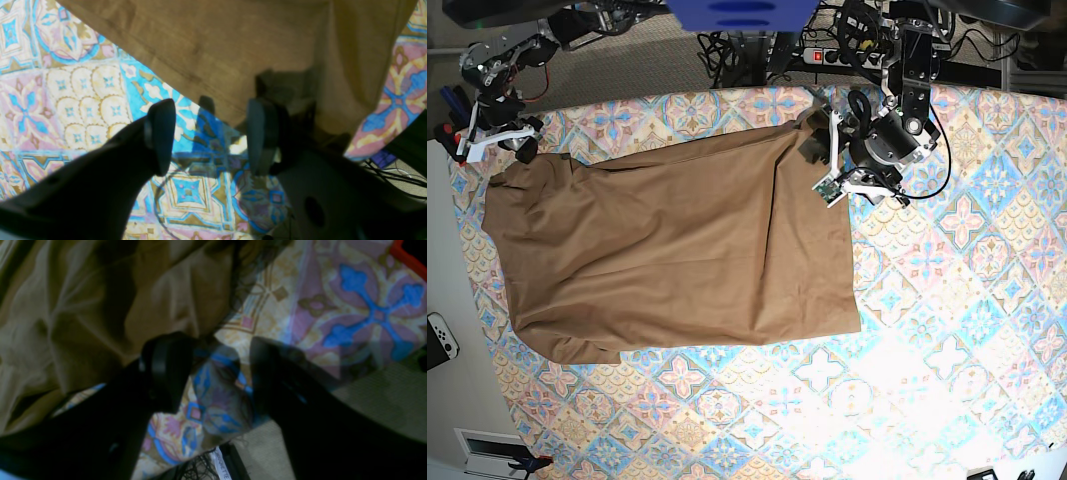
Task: Layout the t-shirt on the table in an organized manner, then fold the t-shirt properly
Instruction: 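Hold the corner with the right gripper and drag the shirt taut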
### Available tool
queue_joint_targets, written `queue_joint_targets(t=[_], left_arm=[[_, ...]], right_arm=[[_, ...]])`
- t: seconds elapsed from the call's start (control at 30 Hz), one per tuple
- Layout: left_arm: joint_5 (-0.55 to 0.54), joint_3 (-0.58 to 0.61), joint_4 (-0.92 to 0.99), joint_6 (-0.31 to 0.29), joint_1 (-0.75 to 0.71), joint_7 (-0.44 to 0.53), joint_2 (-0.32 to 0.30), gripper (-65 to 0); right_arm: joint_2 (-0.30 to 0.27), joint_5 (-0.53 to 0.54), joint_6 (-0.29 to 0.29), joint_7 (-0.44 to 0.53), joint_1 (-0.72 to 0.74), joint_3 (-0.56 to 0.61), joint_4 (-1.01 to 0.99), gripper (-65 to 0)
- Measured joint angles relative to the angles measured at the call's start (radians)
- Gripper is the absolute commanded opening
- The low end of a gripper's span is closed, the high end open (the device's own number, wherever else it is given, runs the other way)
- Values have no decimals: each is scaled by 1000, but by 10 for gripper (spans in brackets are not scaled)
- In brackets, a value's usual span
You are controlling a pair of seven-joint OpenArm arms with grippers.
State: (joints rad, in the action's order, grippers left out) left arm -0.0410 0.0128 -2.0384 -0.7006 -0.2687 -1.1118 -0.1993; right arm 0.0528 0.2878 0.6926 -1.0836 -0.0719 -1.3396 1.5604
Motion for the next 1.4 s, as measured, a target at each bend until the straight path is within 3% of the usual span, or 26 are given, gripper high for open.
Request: queue_joint_targets(t=[0.27,0.7,0.77,0.87,0.97,1.1,1.4], left_arm=[[0,0,0,0,0,0,0,-338],[0,0,0,0,0,0,0,-338],[0,0,0,0,0,0,0,-338],[0,0,0,0,0,0,0,-338],[0,0,0,0,1,0,0,-338],[1,0,0,0,0,-1,0,-338],[0,4,0,0,3,0,0,-338]], right_arm=[[0,-3,0,-3,3,84,3,-346],[0,-11,0,-18,46,82,-11,-352],[0,-12,0,-19,46,82,-11,-426],[-6,-19,-1,-24,41,82,-11,-641],[-30,-23,0,-43,39,82,-5,-650],[-56,-24,0,-137,37,81,13,-650],[-62,-24,3,-148,-2,33,247,-650]])
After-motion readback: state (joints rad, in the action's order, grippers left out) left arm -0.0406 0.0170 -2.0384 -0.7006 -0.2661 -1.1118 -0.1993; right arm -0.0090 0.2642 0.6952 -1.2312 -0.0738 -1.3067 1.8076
